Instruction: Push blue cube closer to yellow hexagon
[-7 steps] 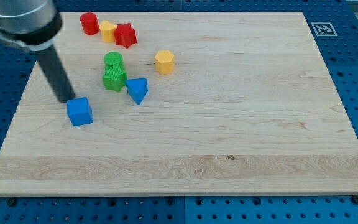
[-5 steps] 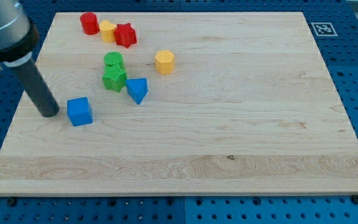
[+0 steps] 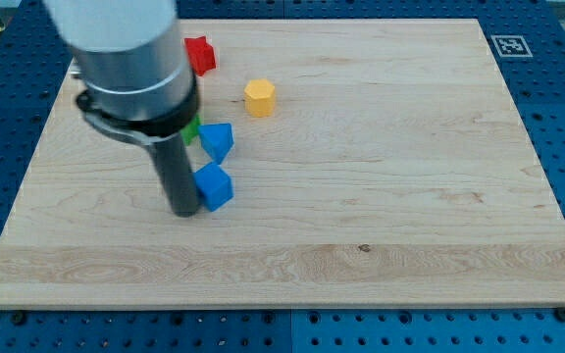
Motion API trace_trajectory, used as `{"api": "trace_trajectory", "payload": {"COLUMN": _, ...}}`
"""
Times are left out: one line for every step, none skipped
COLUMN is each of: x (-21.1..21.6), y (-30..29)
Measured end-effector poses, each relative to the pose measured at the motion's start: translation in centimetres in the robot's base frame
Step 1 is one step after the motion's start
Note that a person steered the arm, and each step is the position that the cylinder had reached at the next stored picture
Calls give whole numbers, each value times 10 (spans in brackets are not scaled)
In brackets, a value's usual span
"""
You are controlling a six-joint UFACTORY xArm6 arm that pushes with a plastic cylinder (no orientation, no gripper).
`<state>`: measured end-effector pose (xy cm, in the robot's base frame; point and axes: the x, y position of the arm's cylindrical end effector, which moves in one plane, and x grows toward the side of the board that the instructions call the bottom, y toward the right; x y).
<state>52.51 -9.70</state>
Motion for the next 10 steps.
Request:
{"api": "trace_trajectory", "payload": {"x": 0, "y": 23}}
{"api": "trace_trajectory", "payload": {"x": -7, "y": 27}}
{"api": "trace_trajectory", "payload": {"x": -13, "y": 30}}
{"api": "trace_trajectory", "payload": {"x": -30, "y": 39}}
{"api": "trace_trajectory", "payload": {"x": -47, "y": 40}}
{"api": "trace_trajectory", "payload": {"x": -59, "y": 41}}
{"api": "trace_trajectory", "payload": {"x": -69, "y": 44}}
{"api": "trace_trajectory", "payload": {"x": -57, "y": 43}}
{"api": "trace_trajectory", "payload": {"x": -44, "y": 41}}
{"api": "trace_trajectory", "payload": {"x": -53, "y": 15}}
